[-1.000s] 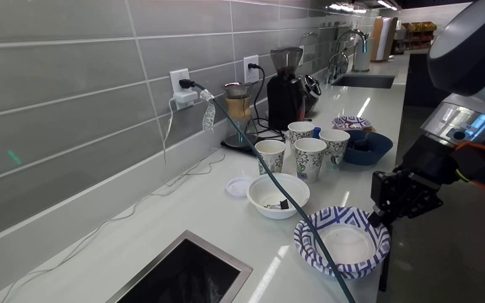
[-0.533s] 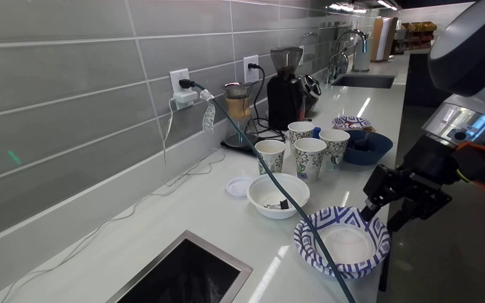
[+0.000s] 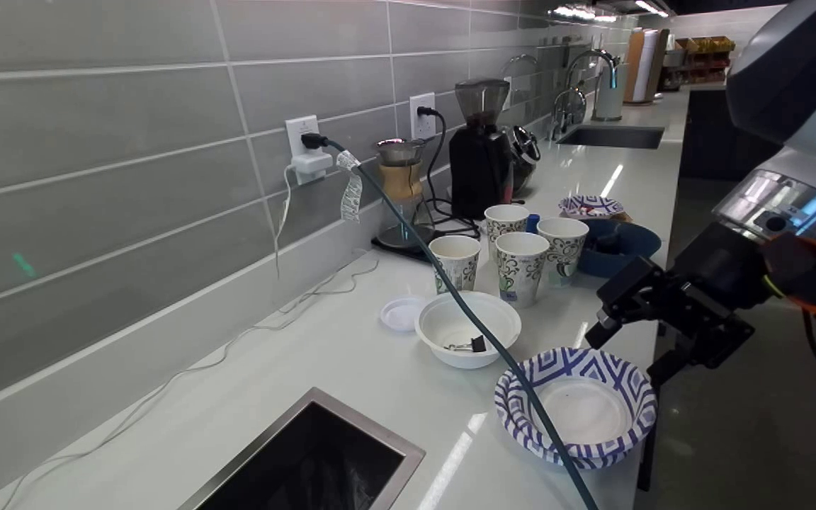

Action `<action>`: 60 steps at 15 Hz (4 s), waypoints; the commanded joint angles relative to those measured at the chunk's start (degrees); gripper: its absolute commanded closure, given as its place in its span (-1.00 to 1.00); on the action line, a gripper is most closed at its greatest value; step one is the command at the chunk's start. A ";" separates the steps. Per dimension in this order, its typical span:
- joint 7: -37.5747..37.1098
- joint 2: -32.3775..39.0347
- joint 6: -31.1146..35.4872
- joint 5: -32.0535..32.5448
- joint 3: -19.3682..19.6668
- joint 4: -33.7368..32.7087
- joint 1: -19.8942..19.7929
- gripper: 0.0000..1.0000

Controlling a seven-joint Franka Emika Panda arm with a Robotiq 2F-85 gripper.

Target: Stack the white and blue plates from right to left

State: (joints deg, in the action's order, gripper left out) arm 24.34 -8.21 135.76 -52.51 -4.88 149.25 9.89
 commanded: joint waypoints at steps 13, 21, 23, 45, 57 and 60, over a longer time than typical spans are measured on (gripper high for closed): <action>7.20 6.22 -7.74 -10.74 0.84 -2.33 -2.63 -1.00; 6.08 5.74 -8.56 -9.05 0.75 -2.61 -2.97 -0.45; 5.87 5.54 -8.57 -8.84 0.75 -2.88 -3.04 -0.15; 7.41 8.40 -11.82 -8.68 1.41 -3.35 -5.24 0.99; 11.78 10.13 -5.53 -14.26 -1.45 -3.84 -3.59 0.99; 11.16 10.40 -4.18 -13.19 -1.81 -3.67 -3.49 0.99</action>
State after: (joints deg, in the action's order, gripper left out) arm 34.57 0.96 129.69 -64.95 -6.25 146.09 5.84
